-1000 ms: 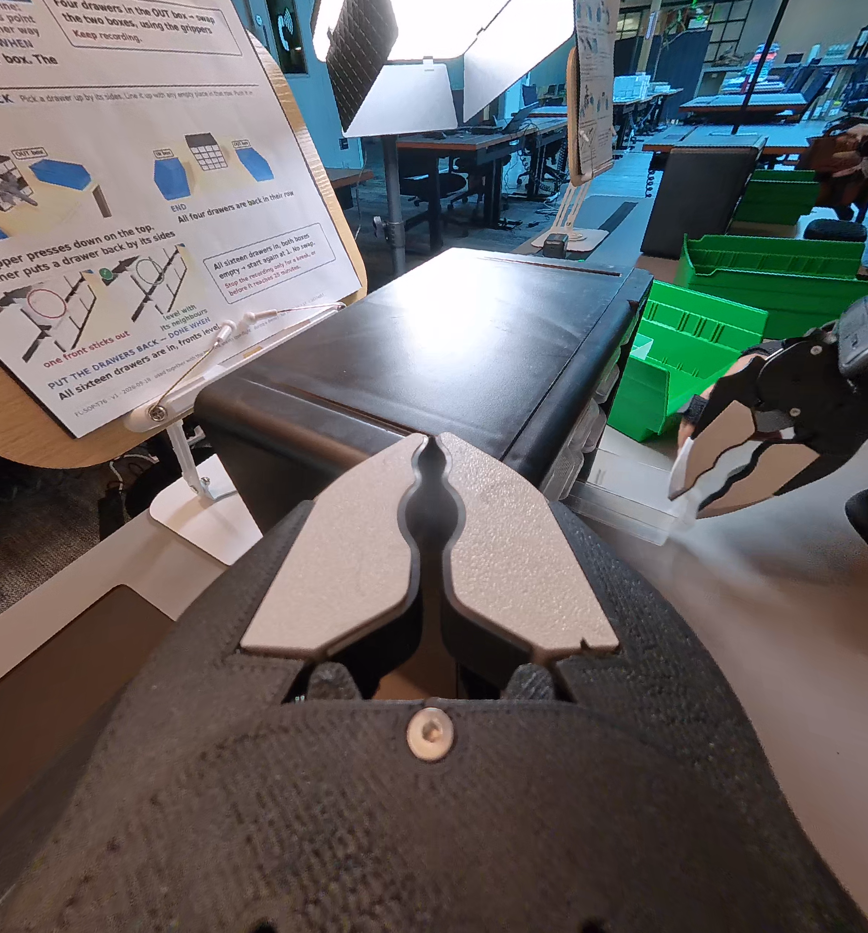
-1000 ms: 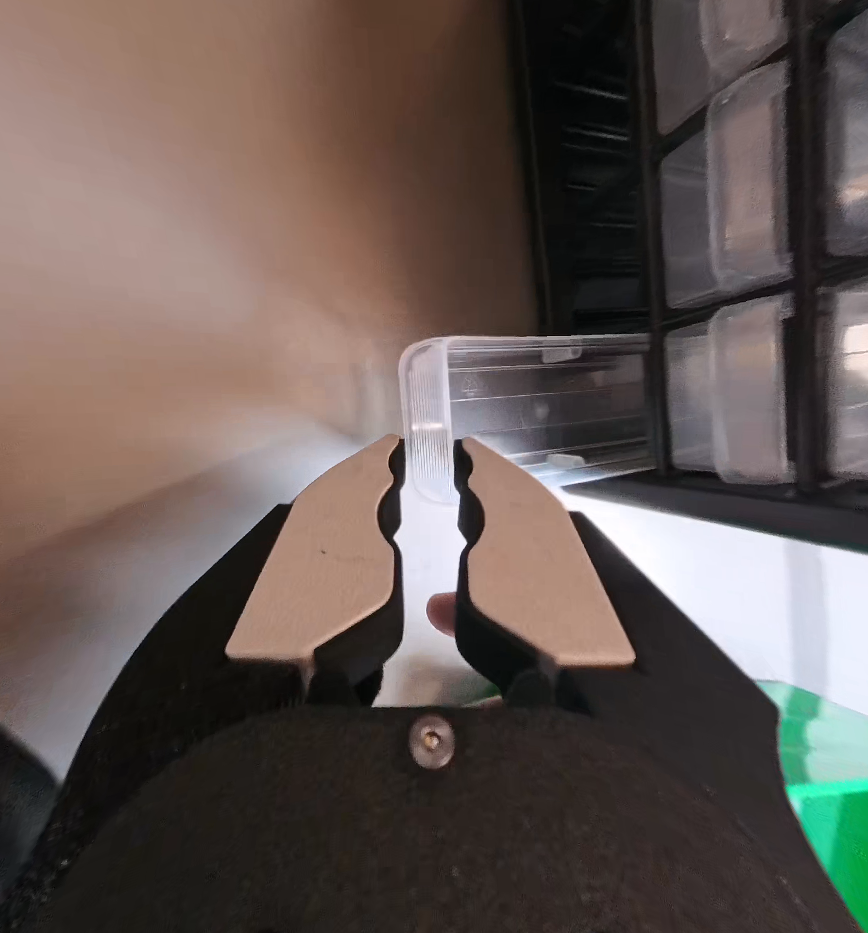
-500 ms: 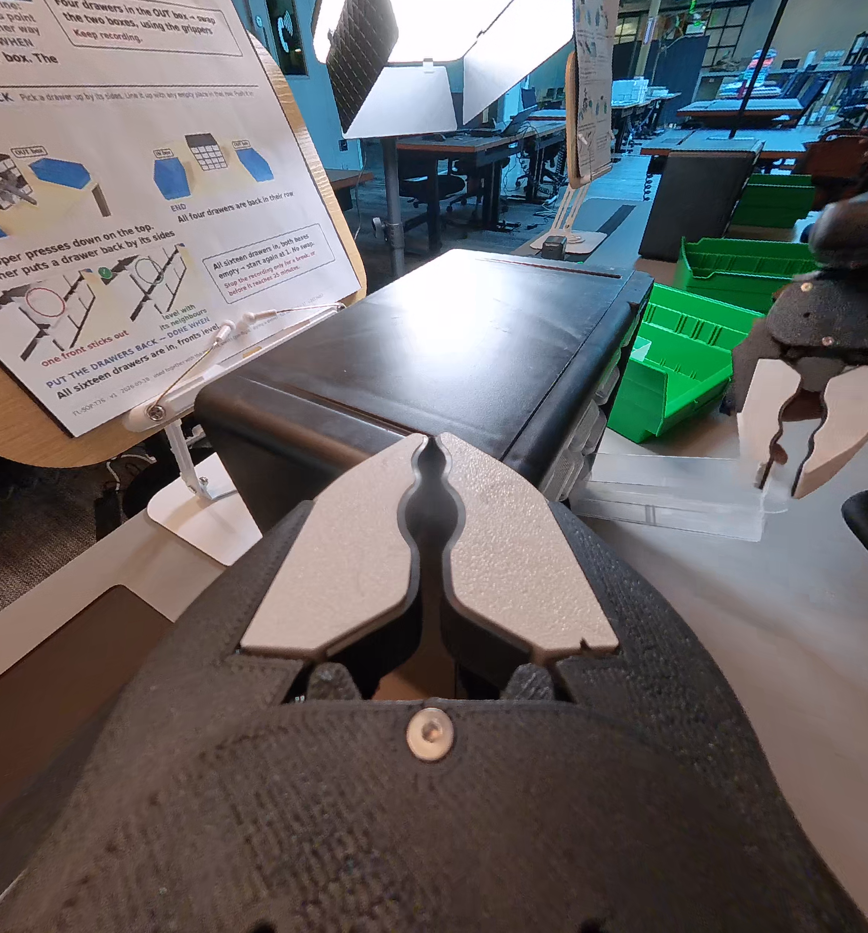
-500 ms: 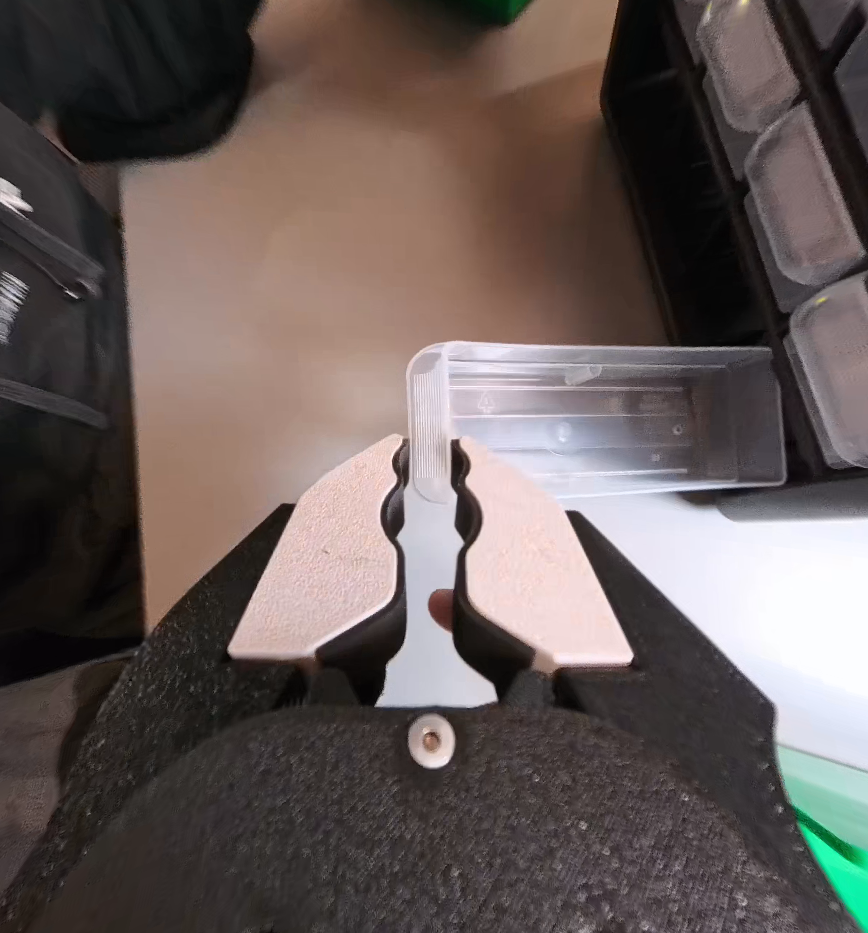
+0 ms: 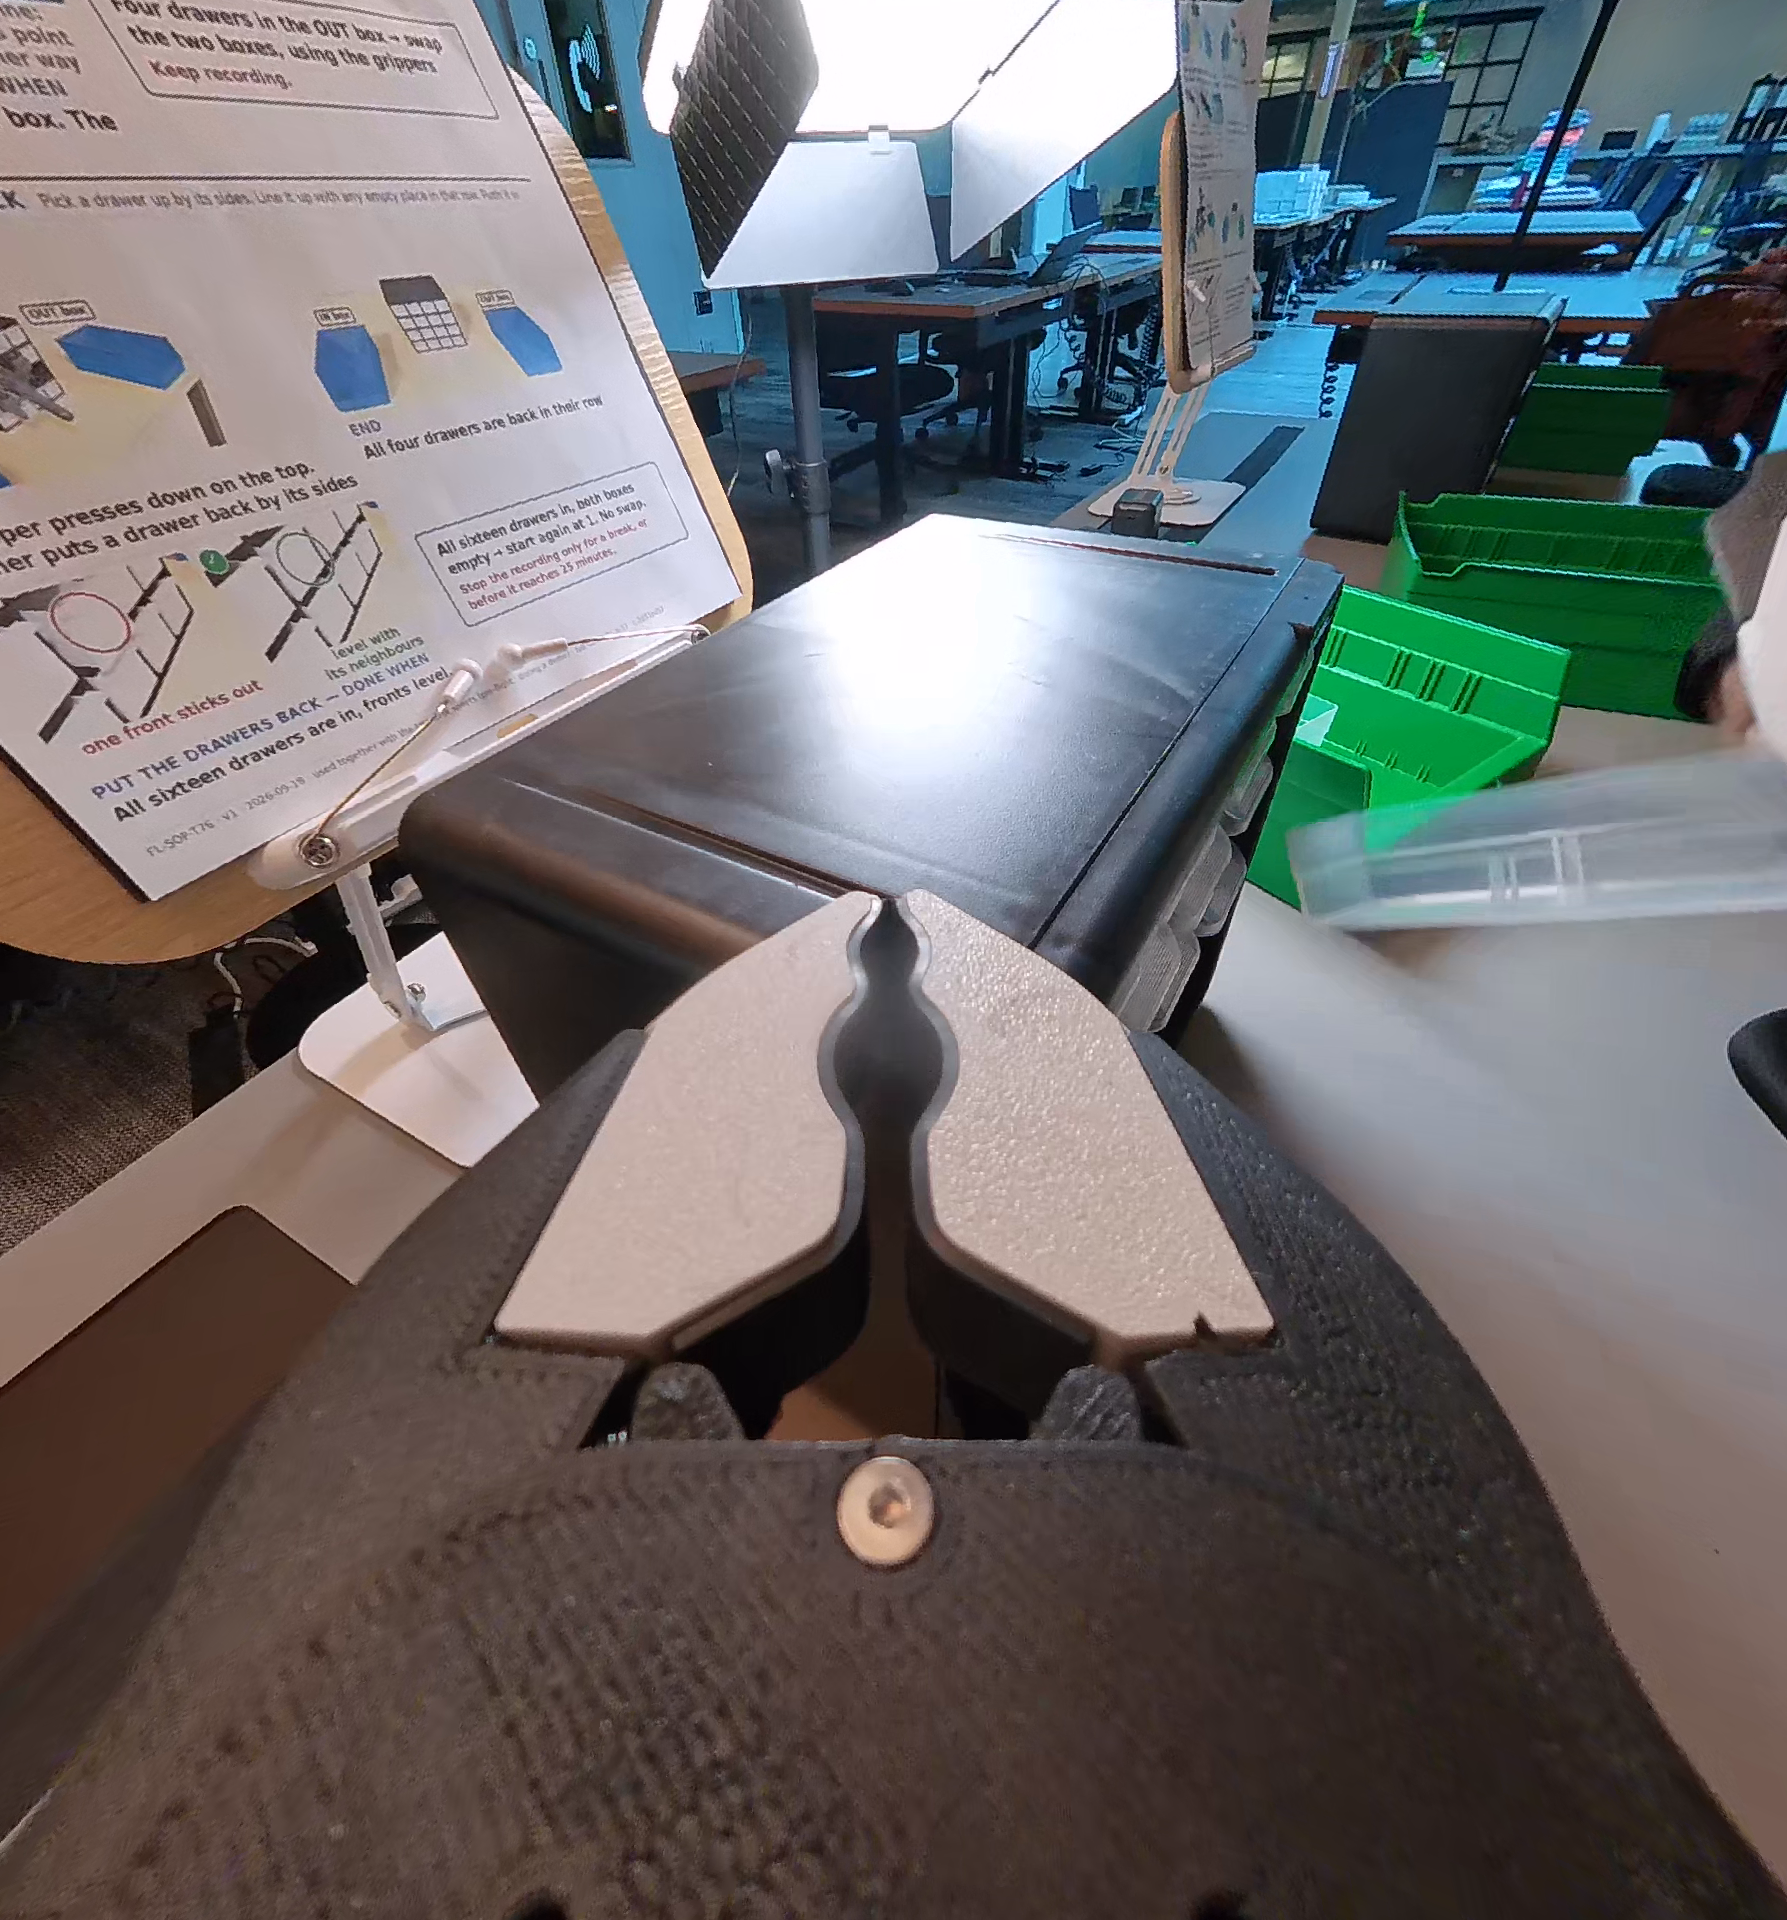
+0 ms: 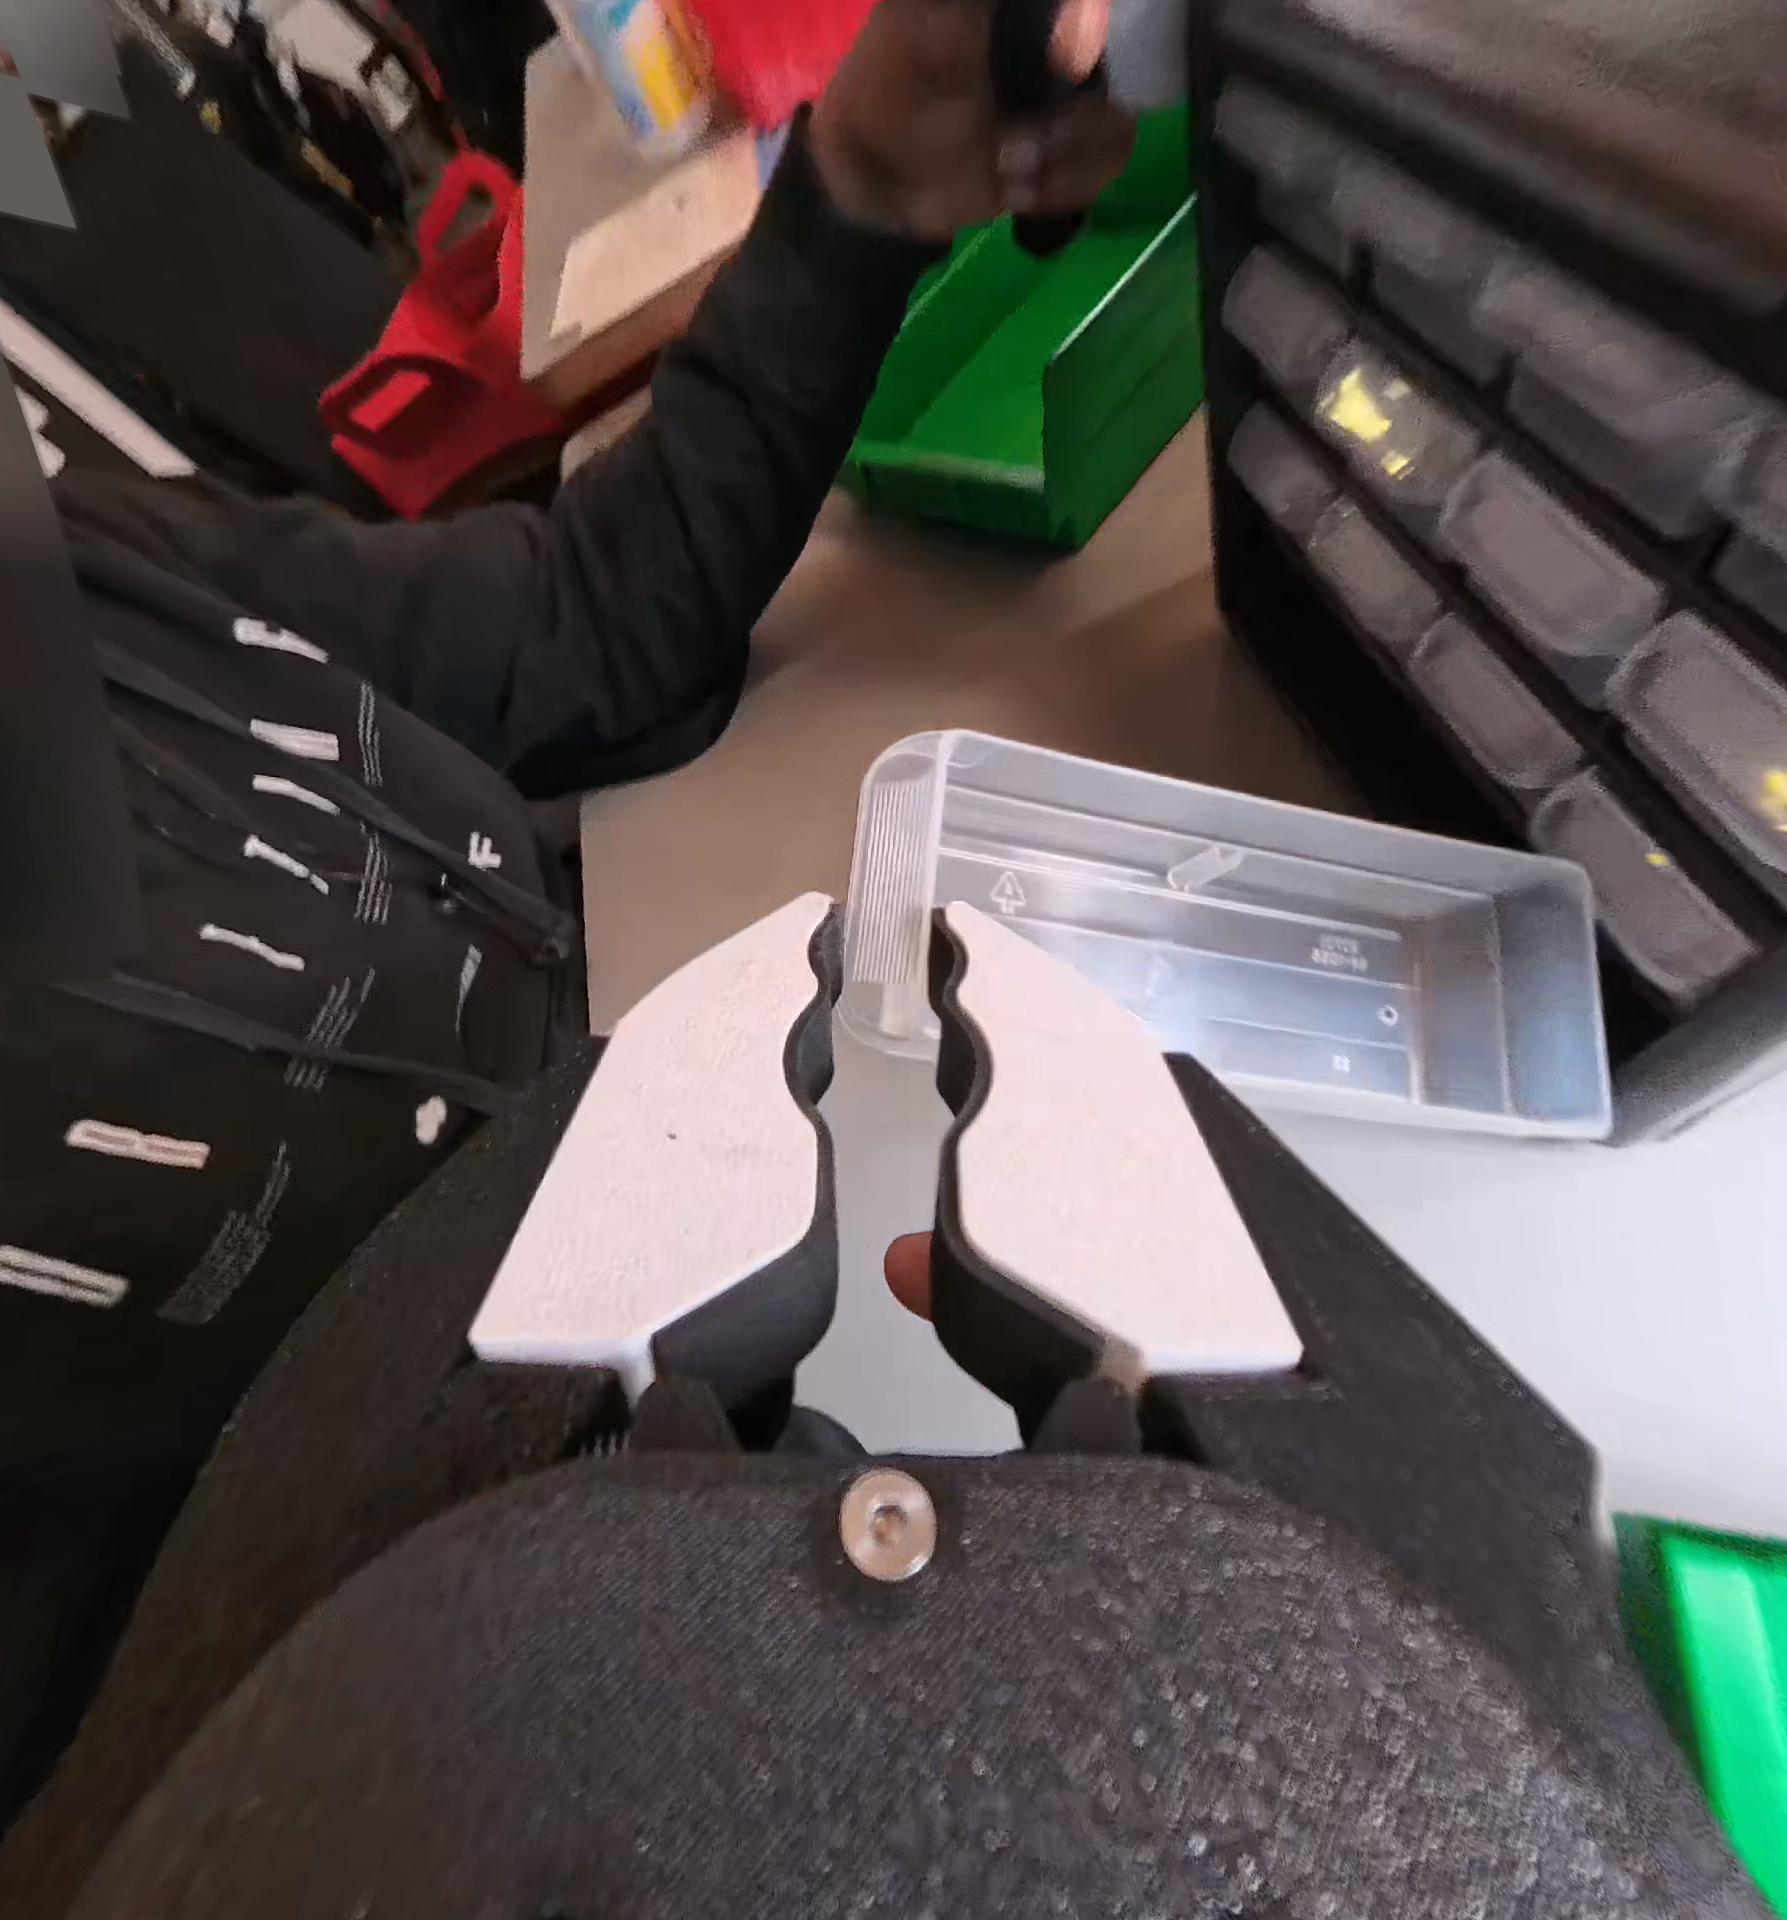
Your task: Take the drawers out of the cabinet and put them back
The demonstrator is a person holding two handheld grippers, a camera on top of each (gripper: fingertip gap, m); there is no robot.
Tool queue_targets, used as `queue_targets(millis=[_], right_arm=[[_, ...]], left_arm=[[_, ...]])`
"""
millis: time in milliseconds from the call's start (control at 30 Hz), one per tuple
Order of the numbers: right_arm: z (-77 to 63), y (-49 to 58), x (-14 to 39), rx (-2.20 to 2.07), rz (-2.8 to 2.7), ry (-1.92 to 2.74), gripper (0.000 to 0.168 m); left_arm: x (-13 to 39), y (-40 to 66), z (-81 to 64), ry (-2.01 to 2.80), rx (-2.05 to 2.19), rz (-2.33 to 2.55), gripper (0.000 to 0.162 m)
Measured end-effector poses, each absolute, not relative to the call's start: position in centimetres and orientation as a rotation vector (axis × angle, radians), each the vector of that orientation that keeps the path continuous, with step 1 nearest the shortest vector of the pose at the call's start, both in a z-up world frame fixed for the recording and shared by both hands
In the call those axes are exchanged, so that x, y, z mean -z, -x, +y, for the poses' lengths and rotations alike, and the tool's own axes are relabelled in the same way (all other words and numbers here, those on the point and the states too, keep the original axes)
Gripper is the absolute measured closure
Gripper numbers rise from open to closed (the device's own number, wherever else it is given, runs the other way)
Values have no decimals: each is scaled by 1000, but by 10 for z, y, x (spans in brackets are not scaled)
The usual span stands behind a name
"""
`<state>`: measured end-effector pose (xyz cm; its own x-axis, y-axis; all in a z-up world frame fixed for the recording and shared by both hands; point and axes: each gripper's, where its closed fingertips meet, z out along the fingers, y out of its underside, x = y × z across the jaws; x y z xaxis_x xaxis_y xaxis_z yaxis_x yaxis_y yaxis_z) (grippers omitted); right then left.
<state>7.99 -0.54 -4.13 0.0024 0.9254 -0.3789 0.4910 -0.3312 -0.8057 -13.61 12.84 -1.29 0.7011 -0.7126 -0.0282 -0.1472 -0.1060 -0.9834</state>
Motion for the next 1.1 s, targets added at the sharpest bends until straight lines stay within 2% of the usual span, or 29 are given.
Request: queue_targets(millis=[33,233,333,733,1100], right_arm=[[-2,-84,33,-1258,-1394,1839,153],[50,-132,1,-1052,-984,1942,154],[81,-161,5,-975,-790,2012,154],[166,-225,141,-503,-469,2356,156],[185,-212,177,-487,-397,2485,156]], left_arm=[[13,136,128,1637,552,708,162],[13,136,128,1640,540,710,162],[13,136,128,1640,538,710,162],[13,136,128,1637,549,702,162],[13,136,128,1631,565,702,162]])
